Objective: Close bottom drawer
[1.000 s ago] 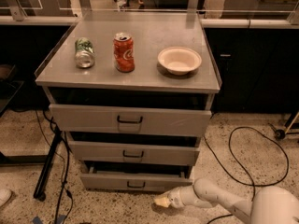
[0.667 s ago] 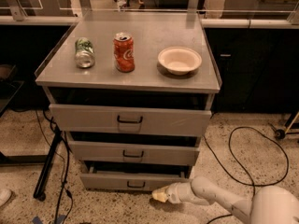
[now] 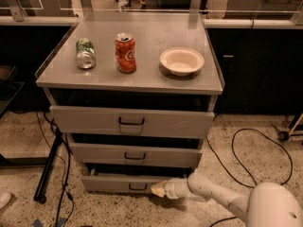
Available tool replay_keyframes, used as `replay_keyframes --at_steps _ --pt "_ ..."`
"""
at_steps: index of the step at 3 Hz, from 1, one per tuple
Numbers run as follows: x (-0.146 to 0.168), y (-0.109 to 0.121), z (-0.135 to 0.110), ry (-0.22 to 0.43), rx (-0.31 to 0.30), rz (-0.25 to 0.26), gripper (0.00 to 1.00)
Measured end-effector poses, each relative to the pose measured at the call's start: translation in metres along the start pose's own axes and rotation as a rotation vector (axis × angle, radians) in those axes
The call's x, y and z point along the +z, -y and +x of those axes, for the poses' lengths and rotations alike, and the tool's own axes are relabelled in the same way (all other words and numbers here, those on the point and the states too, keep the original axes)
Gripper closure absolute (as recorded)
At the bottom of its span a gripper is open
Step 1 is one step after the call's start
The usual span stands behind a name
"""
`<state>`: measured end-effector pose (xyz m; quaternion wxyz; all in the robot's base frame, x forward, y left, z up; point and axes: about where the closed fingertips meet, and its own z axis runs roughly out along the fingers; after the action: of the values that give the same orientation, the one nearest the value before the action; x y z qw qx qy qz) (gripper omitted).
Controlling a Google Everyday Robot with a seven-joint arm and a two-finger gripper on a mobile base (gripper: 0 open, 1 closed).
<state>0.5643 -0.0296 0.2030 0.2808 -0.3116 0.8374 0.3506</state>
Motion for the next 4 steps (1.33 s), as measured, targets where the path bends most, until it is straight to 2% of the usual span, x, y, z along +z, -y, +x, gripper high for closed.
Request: replay_keyframes --at_steps 1,2,3,4 --pt "0.0052 0.0047 -0.0077 0.0 -0.019 0.023 1.0" --pt "0.0054 0.0047 -0.0079 0.0 -0.019 0.023 0.81" --pt "0.0054 0.0047 -0.0079 0.0 -0.019 0.023 0.51" --pt "0.0054 0.0047 -0.0078 0.0 -0.019 0.023 0.26"
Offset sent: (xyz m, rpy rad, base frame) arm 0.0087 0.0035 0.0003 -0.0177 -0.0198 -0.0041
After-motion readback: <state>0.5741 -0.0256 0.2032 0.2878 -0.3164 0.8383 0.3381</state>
